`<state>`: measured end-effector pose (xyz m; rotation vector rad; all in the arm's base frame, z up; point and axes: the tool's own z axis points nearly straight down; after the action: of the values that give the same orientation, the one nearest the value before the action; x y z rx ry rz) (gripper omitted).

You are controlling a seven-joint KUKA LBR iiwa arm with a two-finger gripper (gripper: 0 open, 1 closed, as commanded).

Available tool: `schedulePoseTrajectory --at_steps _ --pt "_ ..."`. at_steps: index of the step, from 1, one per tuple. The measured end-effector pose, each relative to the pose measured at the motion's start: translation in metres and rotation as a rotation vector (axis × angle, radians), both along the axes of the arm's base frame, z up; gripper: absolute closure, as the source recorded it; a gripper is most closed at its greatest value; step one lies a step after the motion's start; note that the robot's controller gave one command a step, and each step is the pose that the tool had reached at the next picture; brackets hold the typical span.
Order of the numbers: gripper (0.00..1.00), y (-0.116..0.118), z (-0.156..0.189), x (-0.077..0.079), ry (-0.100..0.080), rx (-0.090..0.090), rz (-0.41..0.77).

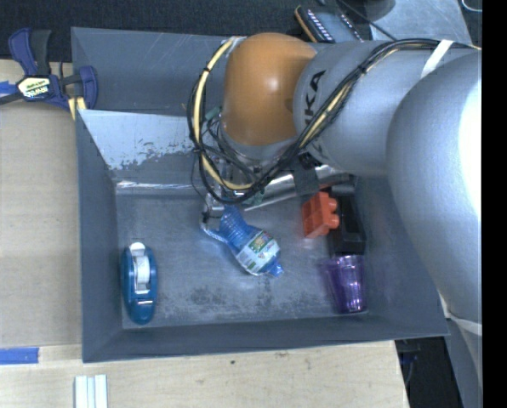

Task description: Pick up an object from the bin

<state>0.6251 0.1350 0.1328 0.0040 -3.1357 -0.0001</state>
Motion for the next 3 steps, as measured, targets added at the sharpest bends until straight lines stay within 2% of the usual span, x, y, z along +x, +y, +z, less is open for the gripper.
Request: schedulePoseTrajectory --at_steps 1,2,3 --pt "0.0 -0.001 0.005 0.002 -0.008 0.001 -0.003" --pt "0.0 -0.06 -0.052 -0.006 -0.003 0.003 -0.117" --pt "0.0 -0.08 -0.057 -0.01 -0.006 0.001 0.13"
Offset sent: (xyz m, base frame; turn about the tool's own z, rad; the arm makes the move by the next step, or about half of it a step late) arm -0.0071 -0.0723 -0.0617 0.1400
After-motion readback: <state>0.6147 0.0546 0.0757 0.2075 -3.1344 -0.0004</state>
